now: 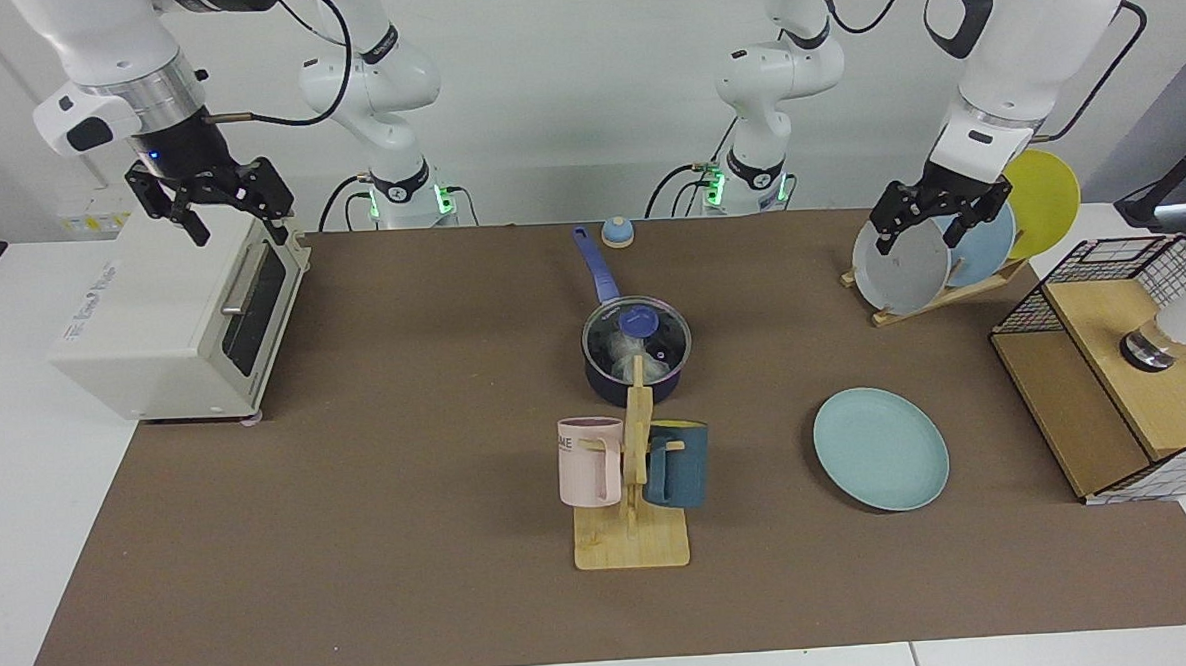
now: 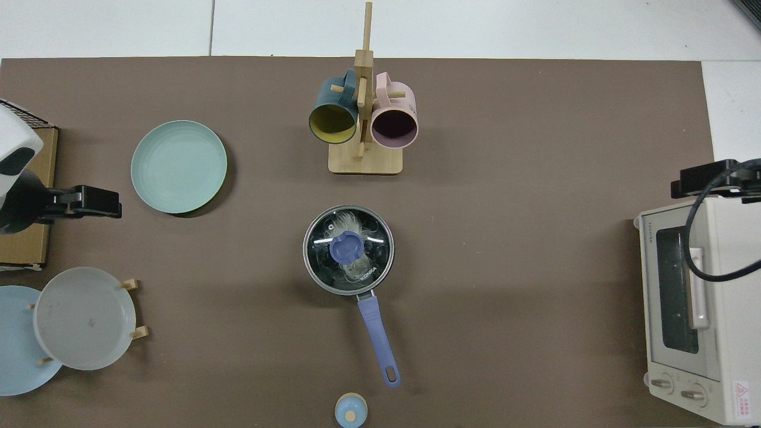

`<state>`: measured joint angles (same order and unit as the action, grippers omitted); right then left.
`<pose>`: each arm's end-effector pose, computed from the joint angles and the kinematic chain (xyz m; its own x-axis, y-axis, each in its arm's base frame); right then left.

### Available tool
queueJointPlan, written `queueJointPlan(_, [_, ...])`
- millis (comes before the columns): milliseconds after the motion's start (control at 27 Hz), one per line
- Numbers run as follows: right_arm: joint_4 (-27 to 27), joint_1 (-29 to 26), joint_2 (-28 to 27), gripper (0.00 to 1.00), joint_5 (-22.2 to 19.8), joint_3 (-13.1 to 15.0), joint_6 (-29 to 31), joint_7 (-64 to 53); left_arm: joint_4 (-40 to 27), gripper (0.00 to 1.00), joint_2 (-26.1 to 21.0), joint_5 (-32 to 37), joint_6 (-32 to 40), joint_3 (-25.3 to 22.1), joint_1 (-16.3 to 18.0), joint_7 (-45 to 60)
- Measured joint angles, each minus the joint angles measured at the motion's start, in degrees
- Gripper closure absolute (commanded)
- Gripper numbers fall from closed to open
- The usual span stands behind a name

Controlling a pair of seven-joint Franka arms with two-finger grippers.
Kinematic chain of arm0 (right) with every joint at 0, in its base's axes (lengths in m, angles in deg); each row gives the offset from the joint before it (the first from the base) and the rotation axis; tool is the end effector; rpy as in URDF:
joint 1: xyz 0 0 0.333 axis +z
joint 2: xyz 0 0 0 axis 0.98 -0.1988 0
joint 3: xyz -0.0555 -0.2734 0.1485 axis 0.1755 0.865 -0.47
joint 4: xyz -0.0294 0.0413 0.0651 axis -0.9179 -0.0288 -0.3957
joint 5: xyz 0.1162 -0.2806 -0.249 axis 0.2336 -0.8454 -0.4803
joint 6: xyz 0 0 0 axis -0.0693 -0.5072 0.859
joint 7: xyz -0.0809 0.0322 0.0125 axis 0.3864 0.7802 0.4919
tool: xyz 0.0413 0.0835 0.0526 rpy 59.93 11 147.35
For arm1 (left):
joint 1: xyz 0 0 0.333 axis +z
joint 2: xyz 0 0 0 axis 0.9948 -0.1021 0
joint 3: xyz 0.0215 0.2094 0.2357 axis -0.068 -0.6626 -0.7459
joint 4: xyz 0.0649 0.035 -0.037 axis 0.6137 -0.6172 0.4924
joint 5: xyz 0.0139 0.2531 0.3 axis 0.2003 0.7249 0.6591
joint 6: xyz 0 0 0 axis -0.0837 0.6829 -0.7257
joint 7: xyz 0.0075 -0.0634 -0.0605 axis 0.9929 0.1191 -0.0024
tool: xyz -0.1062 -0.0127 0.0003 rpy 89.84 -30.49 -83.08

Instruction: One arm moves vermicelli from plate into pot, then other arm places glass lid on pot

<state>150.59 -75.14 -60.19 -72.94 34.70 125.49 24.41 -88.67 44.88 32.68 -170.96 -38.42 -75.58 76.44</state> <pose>0.5422 -0.0421 0.6544 0.9915 -0.1221 0.0446 -0.1204 -0.9920 -0.0391 0.5471 -0.0108 0.5957 0.9988 0.0339 0.0358 0.0335 -0.9993 0.0138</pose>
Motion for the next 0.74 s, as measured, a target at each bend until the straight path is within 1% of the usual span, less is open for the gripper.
queueJointPlan(185, [2.81,-1.35,2.89,0.0,0.0,0.02,0.0,0.0,0.0,0.0,0.0,0.0,0.0,0.0,0.0,0.0])
queueJointPlan(333, [3.72,-1.77,4.31,0.0,0.0,0.04,0.0,-0.01,0.01,0.0,0.0,0.0,0.0,0.0,0.0,0.0])
queueJointPlan(741, [4.24,-1.77,4.79,0.0,-0.32,-0.02,0.0,-0.02,0.01,0.0,0.0,0.01,0.0,0.0,0.0,0.0])
